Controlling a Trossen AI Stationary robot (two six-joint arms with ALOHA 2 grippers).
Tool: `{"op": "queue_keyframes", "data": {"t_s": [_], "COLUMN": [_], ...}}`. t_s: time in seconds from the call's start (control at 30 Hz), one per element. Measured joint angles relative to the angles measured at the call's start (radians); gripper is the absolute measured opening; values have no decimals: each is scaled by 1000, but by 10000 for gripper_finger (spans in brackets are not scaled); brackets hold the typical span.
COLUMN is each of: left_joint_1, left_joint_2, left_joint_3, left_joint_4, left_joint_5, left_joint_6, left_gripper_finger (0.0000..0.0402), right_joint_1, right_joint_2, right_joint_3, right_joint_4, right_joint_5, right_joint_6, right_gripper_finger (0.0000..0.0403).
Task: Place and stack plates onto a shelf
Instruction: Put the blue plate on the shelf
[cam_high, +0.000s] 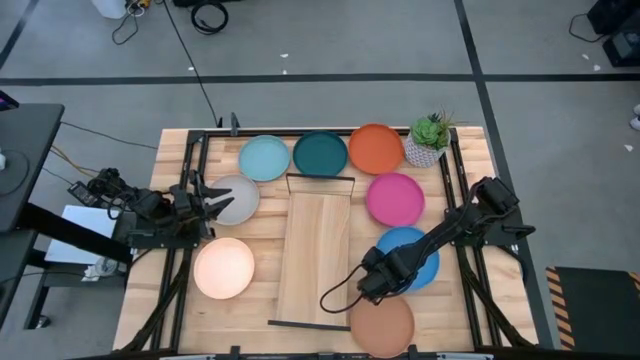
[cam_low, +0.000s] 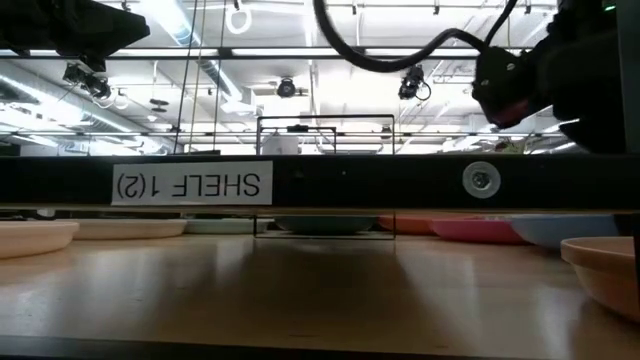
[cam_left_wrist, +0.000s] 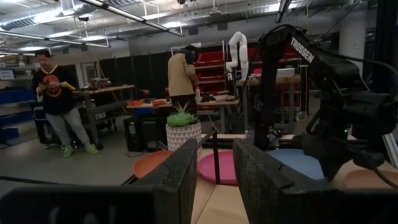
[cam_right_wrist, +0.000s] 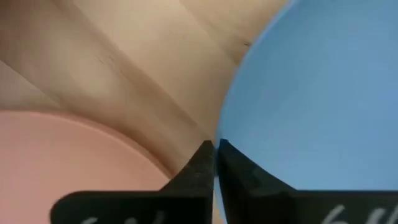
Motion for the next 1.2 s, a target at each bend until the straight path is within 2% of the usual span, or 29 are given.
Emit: {"op": "queue_keyframes", "data": {"t_s": [0.2, 0.57, 0.7, 0.8, 0.93, 1.07, 1.2], "left_joint_1": [0, 0, 0, 0, 0, 0, 0], "left_joint_2": [0, 0, 0, 0, 0, 0, 0], "left_joint_3": [0, 0, 0, 0, 0, 0, 0], "left_joint_4": [-2, -14, -24, -38, -86, -152, -223], "left_joint_5": [0, 0, 0, 0, 0, 1, 0], "left_joint_6": [0, 0, -15, -48, -113, -205, -296], "left_gripper_finger": [112, 112, 112, 112, 112, 111, 105], "right_joint_1": [-1, -1, 6, 11, -21, -118, -224], "right_joint_2": [0, -1, -2, -2, -2, -2, 22], "right_joint_3": [55, 298, 367, 383, 383, 383, 383], "right_joint_4": [-130, -344, -336, -316, -259, -140, -24], "right_joint_5": [-40, 28, 133, 234, 304, 304, 238], "right_joint_6": [-3, -157, -343, -563, -840, -1045, -1232], "right_gripper_finger": [18, 12, 12, 12, 12, 12, 12]}}
